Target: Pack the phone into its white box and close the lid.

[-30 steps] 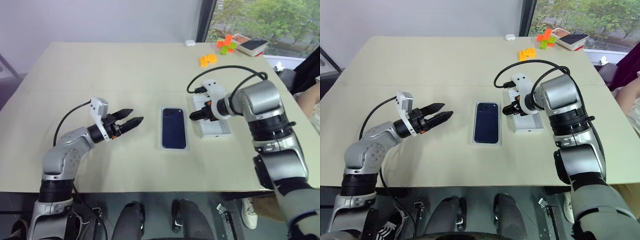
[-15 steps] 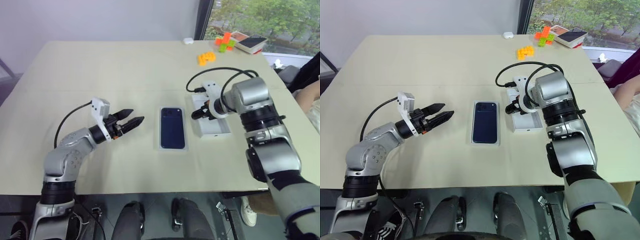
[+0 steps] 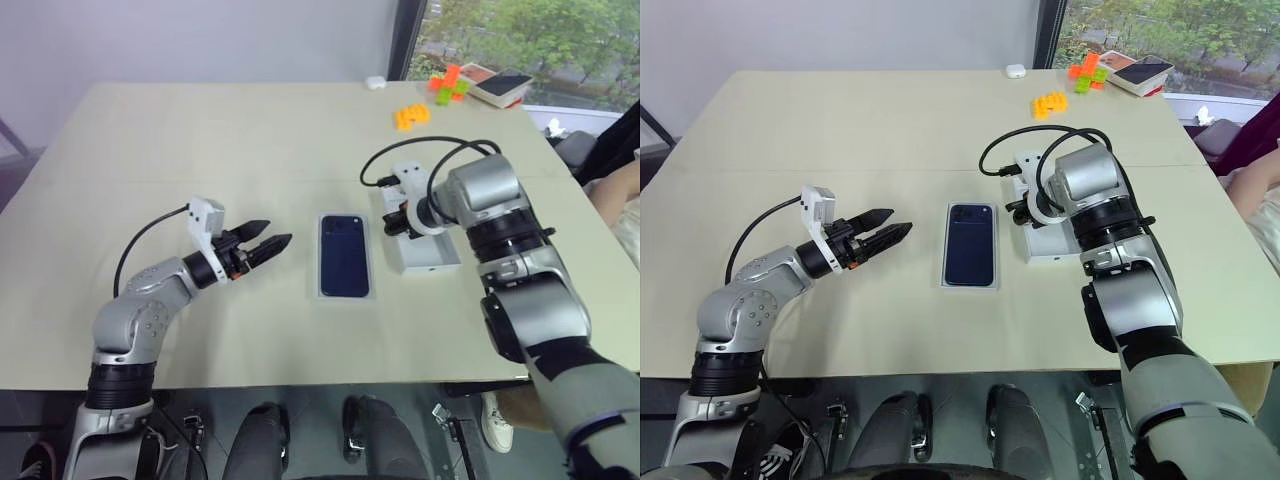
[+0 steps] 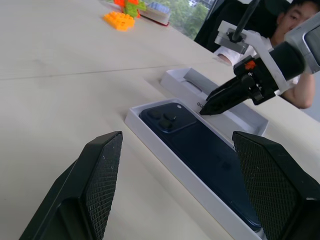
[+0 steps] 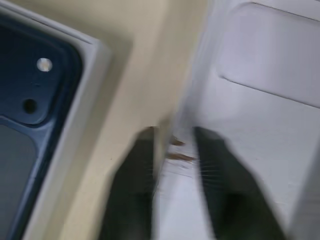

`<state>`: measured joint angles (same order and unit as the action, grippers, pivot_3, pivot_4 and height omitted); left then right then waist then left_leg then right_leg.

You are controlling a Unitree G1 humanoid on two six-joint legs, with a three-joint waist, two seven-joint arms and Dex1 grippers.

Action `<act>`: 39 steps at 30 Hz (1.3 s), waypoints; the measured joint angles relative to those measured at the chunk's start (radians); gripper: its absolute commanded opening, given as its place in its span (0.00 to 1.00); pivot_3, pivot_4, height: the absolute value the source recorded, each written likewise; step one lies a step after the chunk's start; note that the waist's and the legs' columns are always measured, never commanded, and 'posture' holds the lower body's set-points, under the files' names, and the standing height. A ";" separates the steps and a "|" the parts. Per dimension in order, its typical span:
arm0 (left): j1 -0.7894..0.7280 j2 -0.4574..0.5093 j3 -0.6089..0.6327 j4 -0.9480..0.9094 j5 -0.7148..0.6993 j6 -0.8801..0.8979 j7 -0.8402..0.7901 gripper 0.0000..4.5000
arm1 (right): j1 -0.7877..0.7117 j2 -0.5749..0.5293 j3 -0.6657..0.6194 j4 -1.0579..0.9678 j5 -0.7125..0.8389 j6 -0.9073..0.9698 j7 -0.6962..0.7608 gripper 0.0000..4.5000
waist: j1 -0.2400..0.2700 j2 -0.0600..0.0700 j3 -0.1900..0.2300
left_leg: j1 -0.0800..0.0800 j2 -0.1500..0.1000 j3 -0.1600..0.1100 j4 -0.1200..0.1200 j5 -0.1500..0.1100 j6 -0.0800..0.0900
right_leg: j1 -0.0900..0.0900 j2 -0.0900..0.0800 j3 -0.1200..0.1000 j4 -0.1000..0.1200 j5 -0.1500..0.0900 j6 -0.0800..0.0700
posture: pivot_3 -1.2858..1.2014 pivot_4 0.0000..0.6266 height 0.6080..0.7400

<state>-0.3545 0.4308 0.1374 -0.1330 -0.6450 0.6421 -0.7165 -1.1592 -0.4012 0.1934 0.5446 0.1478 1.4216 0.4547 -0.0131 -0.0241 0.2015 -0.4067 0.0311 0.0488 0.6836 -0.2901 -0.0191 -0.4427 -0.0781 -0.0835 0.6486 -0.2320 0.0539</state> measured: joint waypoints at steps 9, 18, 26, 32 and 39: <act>-0.005 0.002 0.000 0.000 0.000 0.005 0.000 0.82 | 0.000 0.036 -0.092 0.014 0.001 0.012 -0.073 0.00 | 0.000 0.000 0.000 | 0.000 0.000 0.000 0.000 0.000 0.000 | 0.000 0.000 0.000 0.000 0.000 0.000 | 0.52 0.24 1.00; -0.016 0.016 0.001 0.017 0.004 -0.001 0.000 0.82 | -0.005 0.115 -0.387 -0.054 0.135 -0.142 -0.066 0.00 | -0.005 0.000 0.000 | 0.000 0.000 0.000 -0.001 0.000 0.000 | -0.001 0.001 0.000 0.000 0.000 0.000 | 0.52 0.24 1.00; -0.025 0.046 0.032 0.044 0.002 -0.003 -0.010 0.82 | 0.042 0.152 -0.430 -0.295 0.336 -0.131 0.091 0.00 | 0.001 0.000 0.000 | -0.001 0.000 0.000 0.000 0.000 0.000 | -0.001 -0.001 0.000 -0.001 0.000 0.000 | 0.52 0.24 1.00; -0.026 0.073 0.101 0.041 -0.077 0.031 -0.030 0.82 | 0.052 0.367 -0.796 -0.315 0.554 0.153 -0.001 0.00 | 0.000 0.001 0.000 | -0.001 0.001 -0.001 0.000 0.000 0.000 | -0.001 0.000 -0.001 0.000 0.000 0.000 | 0.52 0.24 1.00; -0.010 0.103 0.170 0.006 -0.178 0.068 -0.049 0.82 | 0.123 0.497 -0.933 -0.323 0.736 0.186 -0.209 0.00 | -0.002 0.001 0.000 | -0.001 0.001 -0.001 0.000 0.000 0.000 | -0.001 0.000 0.000 0.000 0.000 0.000 | 0.52 0.24 1.00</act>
<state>-0.3644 0.5340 0.3074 -0.1274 -0.8230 0.7103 -0.7651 -1.0365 0.0960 -0.7399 0.2212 0.8837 1.6078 0.2459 -0.0150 -0.0236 0.2016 -0.4075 0.0317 0.0483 0.6831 -0.2900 -0.0193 -0.4434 -0.0785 -0.0838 0.6486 -0.2319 0.0540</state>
